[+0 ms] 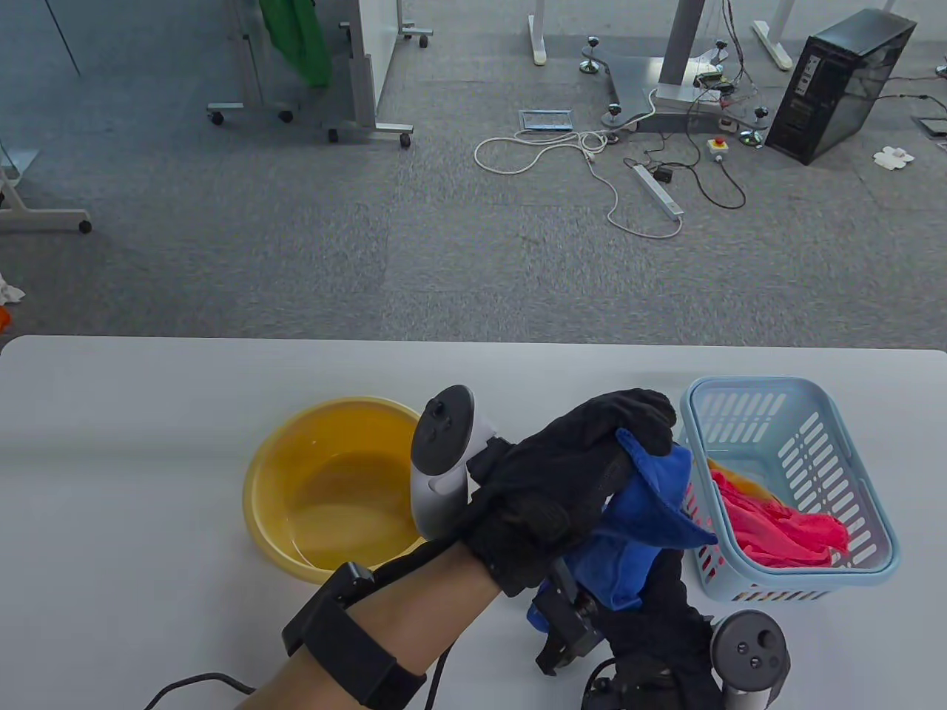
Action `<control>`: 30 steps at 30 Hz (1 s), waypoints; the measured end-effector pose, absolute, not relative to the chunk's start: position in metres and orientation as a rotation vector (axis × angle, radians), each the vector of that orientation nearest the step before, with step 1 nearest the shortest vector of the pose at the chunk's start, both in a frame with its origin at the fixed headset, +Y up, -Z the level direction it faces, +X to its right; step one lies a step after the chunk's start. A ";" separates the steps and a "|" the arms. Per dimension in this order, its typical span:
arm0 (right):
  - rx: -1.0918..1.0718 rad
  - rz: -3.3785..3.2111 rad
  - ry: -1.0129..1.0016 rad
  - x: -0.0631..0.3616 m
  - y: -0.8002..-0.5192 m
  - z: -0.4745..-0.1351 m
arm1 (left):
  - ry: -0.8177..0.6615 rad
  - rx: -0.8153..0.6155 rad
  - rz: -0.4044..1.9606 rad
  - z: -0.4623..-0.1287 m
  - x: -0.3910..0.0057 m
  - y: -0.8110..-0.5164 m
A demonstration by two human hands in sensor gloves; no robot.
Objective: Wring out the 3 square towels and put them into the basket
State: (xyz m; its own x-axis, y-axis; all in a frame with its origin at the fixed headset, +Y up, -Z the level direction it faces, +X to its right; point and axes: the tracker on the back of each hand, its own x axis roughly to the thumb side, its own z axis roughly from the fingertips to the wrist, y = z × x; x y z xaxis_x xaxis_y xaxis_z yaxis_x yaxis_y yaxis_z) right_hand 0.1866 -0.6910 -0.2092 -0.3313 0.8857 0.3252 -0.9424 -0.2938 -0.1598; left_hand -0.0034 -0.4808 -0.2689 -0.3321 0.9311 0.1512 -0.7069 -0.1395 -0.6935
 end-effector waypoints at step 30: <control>0.124 1.866 -0.353 0.200 -0.691 -0.212 | -0.734 -0.376 1.845 -0.280 -0.051 -0.513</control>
State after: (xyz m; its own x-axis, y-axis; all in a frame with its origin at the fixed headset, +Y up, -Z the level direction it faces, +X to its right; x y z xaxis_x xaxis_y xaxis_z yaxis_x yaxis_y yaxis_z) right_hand 0.1996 -0.6912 -0.2116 -0.3208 0.9108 0.2599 -0.9428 -0.2806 -0.1802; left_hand -0.0515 -0.5129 -0.2805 -0.3858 0.9189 0.0829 -0.7248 -0.2462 -0.6435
